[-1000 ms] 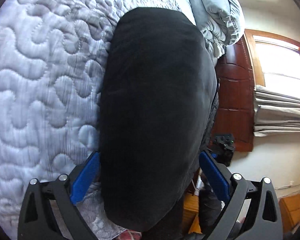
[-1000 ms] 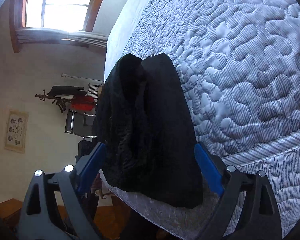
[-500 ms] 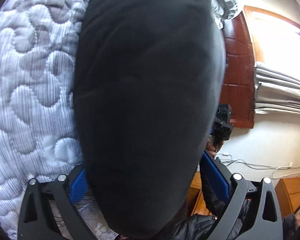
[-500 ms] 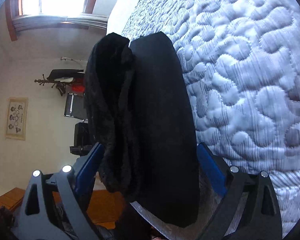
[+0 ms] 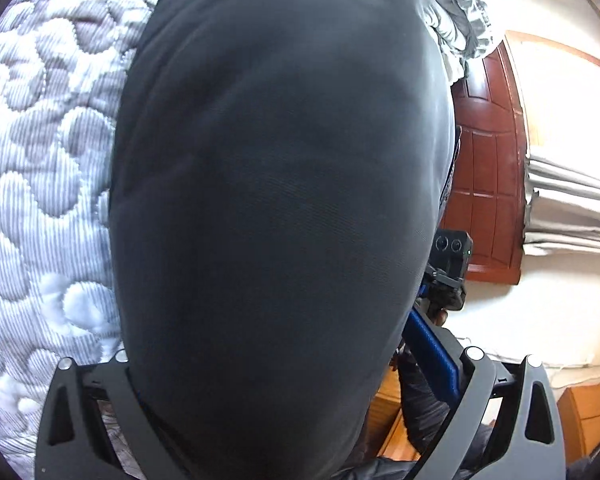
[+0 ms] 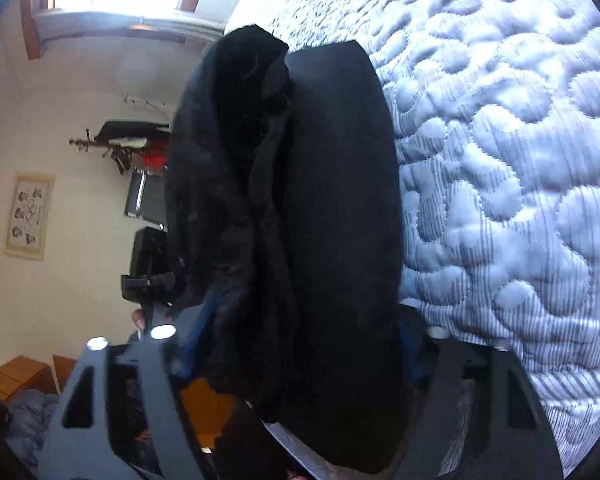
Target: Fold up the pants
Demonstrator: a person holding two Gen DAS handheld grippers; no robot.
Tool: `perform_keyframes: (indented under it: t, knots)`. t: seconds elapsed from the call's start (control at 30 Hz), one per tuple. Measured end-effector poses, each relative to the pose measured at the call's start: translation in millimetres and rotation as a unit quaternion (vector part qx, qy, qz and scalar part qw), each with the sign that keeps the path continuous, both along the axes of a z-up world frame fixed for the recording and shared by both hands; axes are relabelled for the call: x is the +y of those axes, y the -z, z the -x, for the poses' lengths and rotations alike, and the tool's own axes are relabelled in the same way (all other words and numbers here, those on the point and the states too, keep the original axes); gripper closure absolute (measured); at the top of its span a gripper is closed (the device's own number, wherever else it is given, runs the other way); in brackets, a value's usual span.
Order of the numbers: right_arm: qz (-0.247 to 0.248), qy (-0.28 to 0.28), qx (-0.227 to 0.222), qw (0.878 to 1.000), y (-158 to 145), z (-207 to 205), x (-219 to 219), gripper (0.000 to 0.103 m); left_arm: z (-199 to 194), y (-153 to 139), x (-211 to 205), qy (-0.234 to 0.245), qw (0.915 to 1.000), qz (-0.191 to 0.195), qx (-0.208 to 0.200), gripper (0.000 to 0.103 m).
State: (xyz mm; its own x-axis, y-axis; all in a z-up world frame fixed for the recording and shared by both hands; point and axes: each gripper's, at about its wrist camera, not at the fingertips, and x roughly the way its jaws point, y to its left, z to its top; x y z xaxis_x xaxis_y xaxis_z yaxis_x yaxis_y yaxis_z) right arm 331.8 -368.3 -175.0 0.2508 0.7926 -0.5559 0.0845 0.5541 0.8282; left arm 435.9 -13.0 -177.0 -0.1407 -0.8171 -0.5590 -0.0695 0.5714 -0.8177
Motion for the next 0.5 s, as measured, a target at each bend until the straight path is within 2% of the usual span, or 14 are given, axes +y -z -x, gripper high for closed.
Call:
perform_keyframes:
  t: [0.07, 0.1, 0.2, 0.3, 0.37, 0.5]
  knots:
    - [0.04, -0.006, -0.007, 0.999, -12, -1, 6, 0.052, 2, 2, 3, -0.002, 1.0, -0.005, -0.006, 0.005]
    - [0.078, -0.014, -0.016, 0.997, -23, -1, 16, 0.055, 4, 4, 3, -0.001, 0.9999, -0.009, -0.01, 0.006]
    - [0.211, -0.052, -0.052, 0.975, -59, -6, 55, 0.059, 8, 8, 2, -0.009, 0.9994, -0.026, -0.021, 0.011]
    - [0.293, -0.077, -0.085, 0.949, -85, -7, 86, 0.061, 13, 9, 8, -0.026, 0.9991, -0.018, -0.028, 0.02]
    - [0.319, -0.085, -0.101, 0.938, -94, -7, 99, 0.062, 15, 7, 11, -0.03, 0.9987, -0.013, -0.038, 0.031]
    - [0.35, -0.087, -0.125, 0.924, -109, -7, 112, 0.064, 18, 0, 10, -0.026, 0.9974, -0.002, -0.067, 0.045]
